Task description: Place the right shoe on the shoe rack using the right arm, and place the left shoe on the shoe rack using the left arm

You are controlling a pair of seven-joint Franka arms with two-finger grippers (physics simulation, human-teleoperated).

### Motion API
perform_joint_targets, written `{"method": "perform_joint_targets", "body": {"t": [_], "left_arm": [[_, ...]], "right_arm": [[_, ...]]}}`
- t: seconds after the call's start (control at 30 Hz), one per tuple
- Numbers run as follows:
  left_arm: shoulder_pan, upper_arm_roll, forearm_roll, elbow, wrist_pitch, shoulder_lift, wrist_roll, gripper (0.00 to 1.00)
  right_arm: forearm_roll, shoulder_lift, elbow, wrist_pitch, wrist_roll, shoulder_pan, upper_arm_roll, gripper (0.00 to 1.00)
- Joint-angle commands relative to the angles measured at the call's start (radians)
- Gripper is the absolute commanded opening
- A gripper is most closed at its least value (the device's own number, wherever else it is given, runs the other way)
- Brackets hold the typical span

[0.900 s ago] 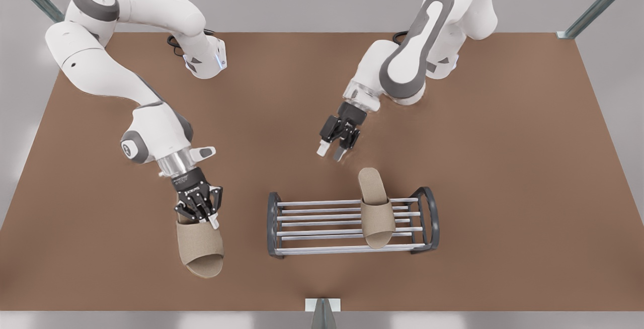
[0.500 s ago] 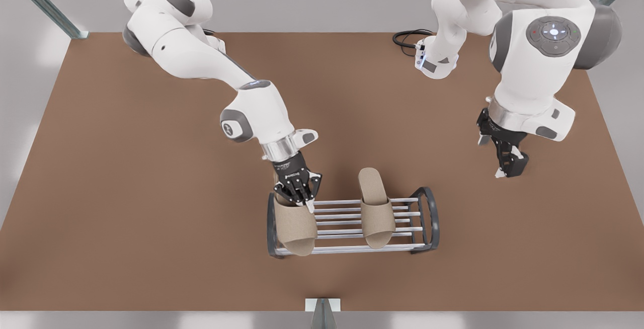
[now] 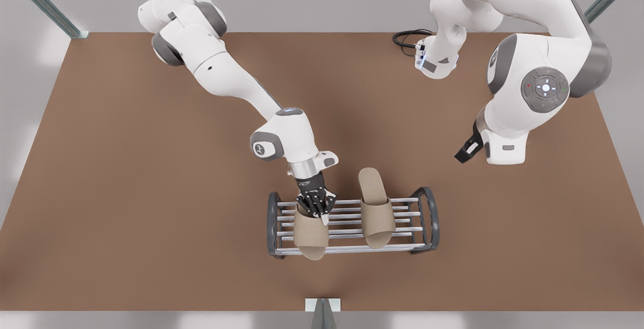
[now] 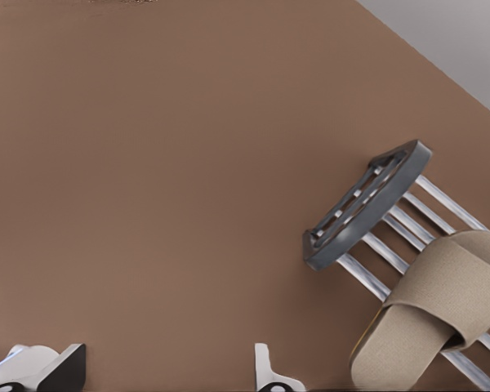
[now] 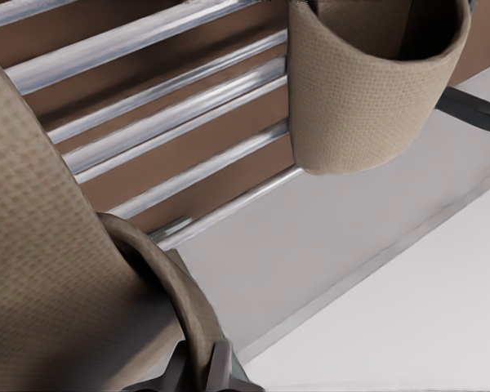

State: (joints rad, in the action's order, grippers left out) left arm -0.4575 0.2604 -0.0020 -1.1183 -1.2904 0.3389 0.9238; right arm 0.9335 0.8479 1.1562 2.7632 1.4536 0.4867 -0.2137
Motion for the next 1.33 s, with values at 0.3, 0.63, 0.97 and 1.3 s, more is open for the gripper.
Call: {"method": "perform_joint_targets", "body": {"t": [0.3,0.63,0.97,1.3], "left_arm": [[-0.001,0.000,0.002,-0.021,-0.007,0.008,-0.697,1.00],[-0.007,0.000,0.020,-0.060,-0.046,0.009,-0.698,1.00],[-0.007,0.000,0.019,-0.061,-0.040,-0.028,-0.700,1.00],[-0.006,-0.004,0.017,-0.060,-0.029,-0.029,-0.698,1.00]], "right_arm": [[0.004,0.019,0.005,0.108,-0.438,0.039,0.063,1.00],[-0.004,-0.085,0.036,-0.163,-0.429,0.041,0.022,1.00],[-1.010,-0.731,0.460,-1.008,-0.756,-0.355,0.258,1.00],[-0.975,-0.754,0.356,-1.149,-1.429,-0.481,0.257,1.00]]}}
